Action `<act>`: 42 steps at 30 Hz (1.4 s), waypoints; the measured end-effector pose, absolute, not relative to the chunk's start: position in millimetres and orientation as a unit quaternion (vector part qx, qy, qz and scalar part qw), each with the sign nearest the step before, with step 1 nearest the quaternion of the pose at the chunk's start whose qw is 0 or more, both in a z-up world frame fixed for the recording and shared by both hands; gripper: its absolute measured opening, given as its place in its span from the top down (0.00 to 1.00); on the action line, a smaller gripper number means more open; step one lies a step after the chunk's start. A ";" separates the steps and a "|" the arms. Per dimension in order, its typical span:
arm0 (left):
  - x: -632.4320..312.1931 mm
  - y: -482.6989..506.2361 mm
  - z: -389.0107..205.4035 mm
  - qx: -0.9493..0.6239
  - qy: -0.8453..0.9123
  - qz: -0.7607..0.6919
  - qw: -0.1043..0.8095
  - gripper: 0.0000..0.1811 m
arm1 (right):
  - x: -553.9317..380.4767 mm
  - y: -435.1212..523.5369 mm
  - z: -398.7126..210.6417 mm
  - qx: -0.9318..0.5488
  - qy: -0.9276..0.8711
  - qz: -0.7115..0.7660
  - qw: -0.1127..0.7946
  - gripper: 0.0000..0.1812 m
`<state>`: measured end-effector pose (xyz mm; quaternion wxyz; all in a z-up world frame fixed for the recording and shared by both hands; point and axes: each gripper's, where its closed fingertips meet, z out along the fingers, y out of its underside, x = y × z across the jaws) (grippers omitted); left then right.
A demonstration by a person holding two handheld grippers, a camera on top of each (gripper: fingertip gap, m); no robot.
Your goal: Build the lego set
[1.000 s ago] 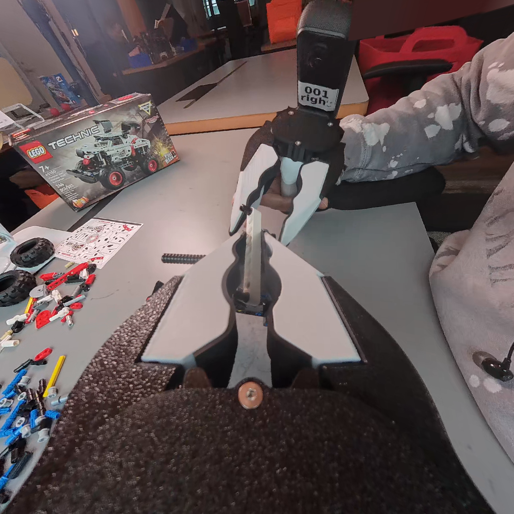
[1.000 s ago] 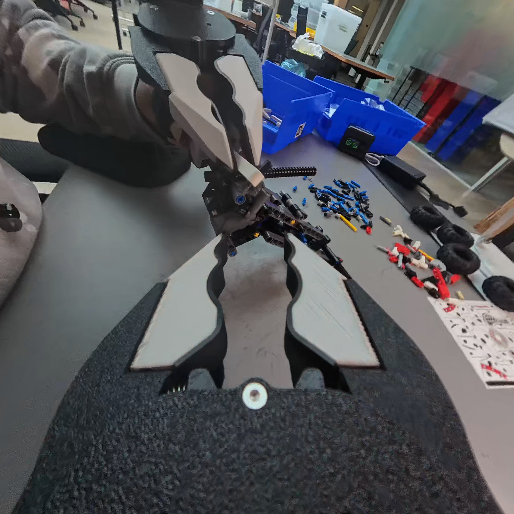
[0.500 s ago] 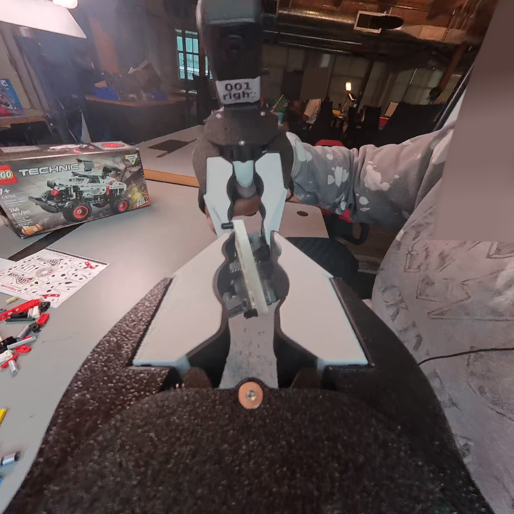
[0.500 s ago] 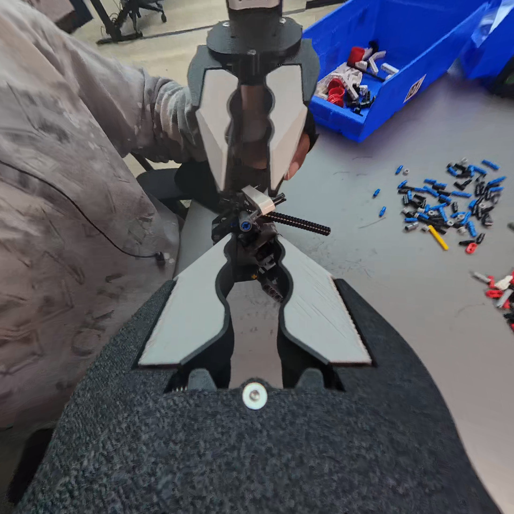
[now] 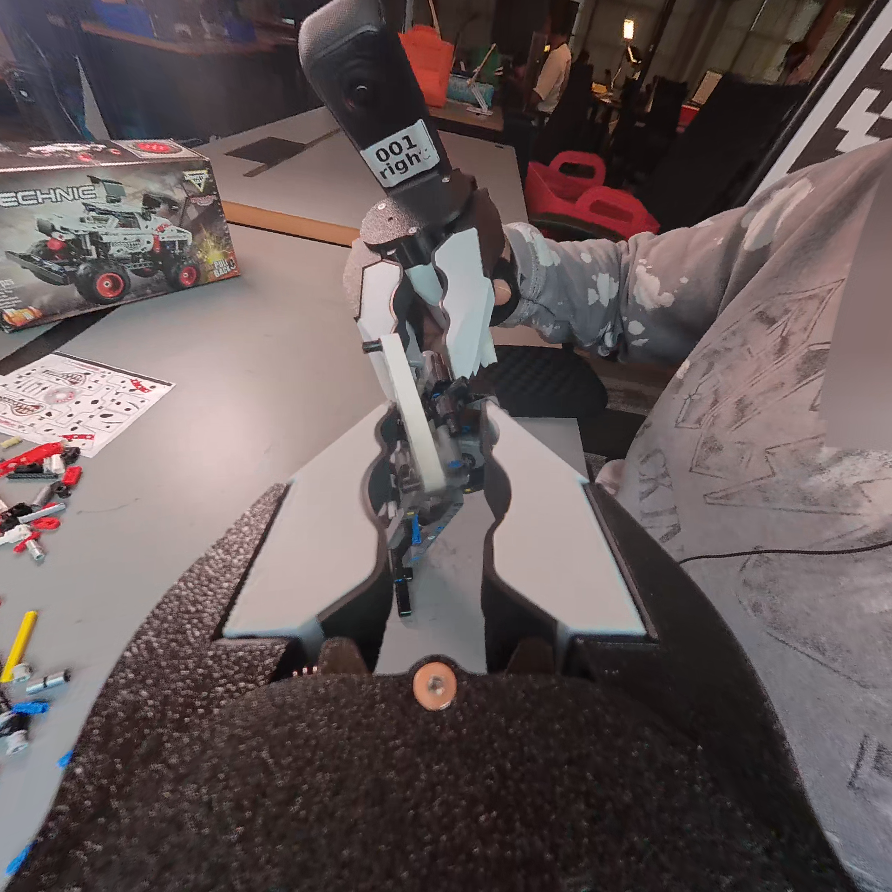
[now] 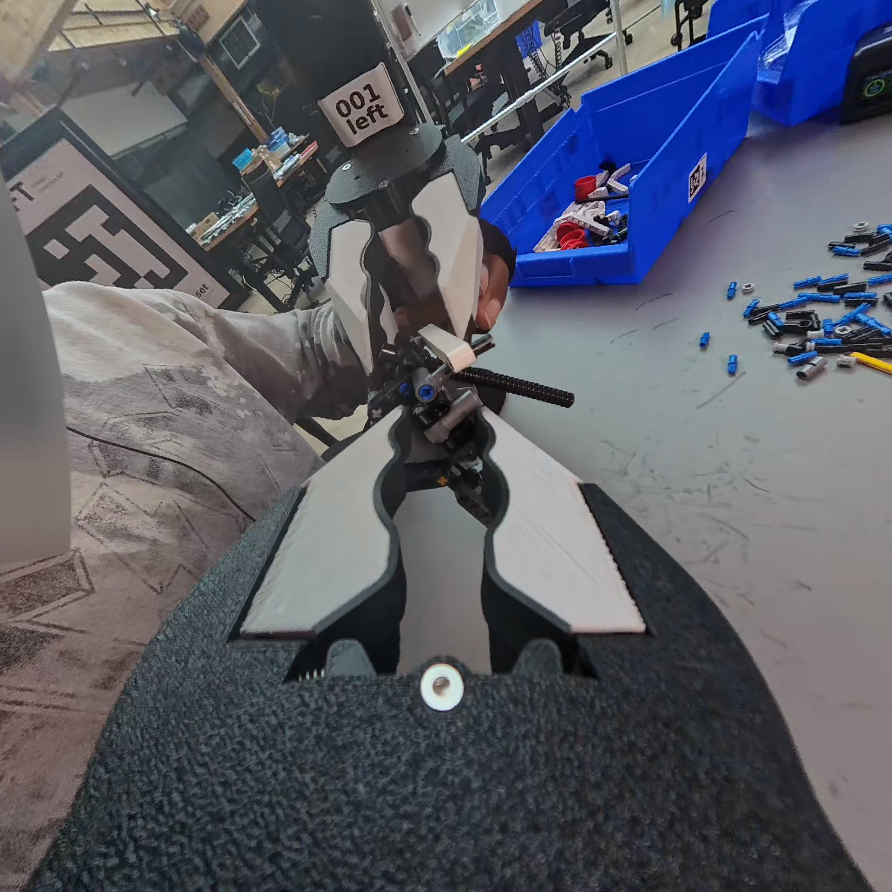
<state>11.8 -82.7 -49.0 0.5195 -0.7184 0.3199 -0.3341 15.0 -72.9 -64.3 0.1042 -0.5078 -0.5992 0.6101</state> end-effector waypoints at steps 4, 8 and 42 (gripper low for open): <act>10.2 -74.0 -39.7 -0.718 0.263 -0.391 0.512 0.84 | 12.4 -67.0 -55.0 -0.512 -0.584 0.622 0.095 0.87; 8.8 -62.1 -44.3 -0.718 0.197 -0.440 0.502 0.84 | 13.0 -54.3 -59.9 -0.530 -0.608 0.586 0.080 0.86; -0.7 -64.2 -51.9 -0.698 0.101 -0.359 0.611 0.84 | -1.2 -34.8 -46.3 -0.532 -0.498 0.616 0.297 0.93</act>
